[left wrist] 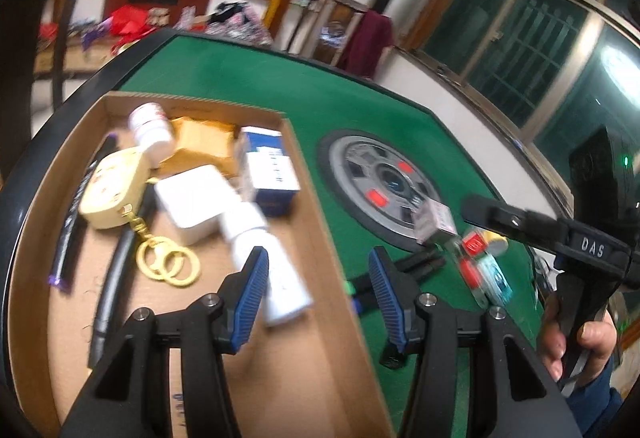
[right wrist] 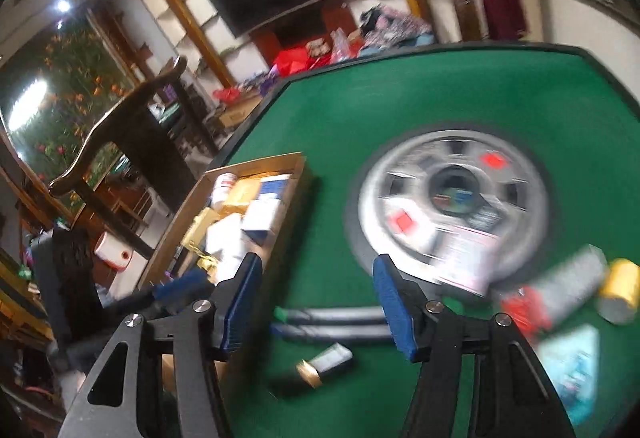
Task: Organize objects
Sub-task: 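Grasp the black gold-banded lipstick with the left tool while the right grasps the blue cartoon packet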
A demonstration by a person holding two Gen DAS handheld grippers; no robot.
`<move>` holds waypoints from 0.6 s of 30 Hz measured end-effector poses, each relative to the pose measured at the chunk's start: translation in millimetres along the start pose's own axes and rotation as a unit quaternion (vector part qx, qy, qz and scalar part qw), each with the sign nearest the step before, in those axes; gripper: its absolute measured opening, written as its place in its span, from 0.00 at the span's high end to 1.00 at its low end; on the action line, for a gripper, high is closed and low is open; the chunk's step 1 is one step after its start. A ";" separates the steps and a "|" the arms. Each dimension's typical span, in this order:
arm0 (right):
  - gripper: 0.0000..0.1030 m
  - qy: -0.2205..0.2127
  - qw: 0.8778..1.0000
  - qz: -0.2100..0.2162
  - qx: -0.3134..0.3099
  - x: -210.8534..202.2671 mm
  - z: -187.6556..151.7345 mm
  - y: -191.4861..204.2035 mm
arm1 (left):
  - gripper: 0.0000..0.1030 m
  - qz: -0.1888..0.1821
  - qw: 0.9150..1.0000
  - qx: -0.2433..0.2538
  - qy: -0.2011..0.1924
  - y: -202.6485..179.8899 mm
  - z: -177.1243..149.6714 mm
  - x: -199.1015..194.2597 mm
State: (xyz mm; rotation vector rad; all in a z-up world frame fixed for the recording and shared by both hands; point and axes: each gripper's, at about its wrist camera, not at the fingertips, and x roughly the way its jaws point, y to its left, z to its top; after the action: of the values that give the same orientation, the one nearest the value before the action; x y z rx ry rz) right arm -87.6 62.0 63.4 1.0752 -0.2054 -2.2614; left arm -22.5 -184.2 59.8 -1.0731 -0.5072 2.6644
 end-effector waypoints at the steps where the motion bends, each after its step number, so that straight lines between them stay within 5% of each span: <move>1: 0.36 -0.009 1.000 -0.005 0.001 -11.2 -7.4 -8.1 | 0.50 -0.010 1.000 0.017 0.001 -8.4 -1.3 -0.2; 4: 0.34 -0.043 0.998 -0.038 -0.001 -45.1 -32.1 -36.2 | 0.50 -0.050 0.996 0.072 0.018 -37.0 -8.4 2.6; 9: 0.33 -0.062 0.996 -0.050 0.033 -70.1 -43.7 -86.6 | 0.50 -0.052 0.984 0.150 0.084 -79.4 -29.7 28.8; 14: 0.30 -0.057 0.995 -0.058 0.053 -83.6 -39.2 -118.2 | 0.50 0.004 0.976 0.193 0.104 -106.9 -46.4 44.4; 18: 0.29 -0.003 0.994 -0.098 0.038 -73.7 -45.1 -129.3 | 0.50 0.040 0.974 0.195 0.107 -111.1 -50.9 53.1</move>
State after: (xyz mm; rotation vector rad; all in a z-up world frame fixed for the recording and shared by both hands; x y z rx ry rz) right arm -79.2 214.0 31.8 1.1734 -0.1957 -2.4484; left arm -15.8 -53.2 36.3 -1.2498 0.0992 2.5196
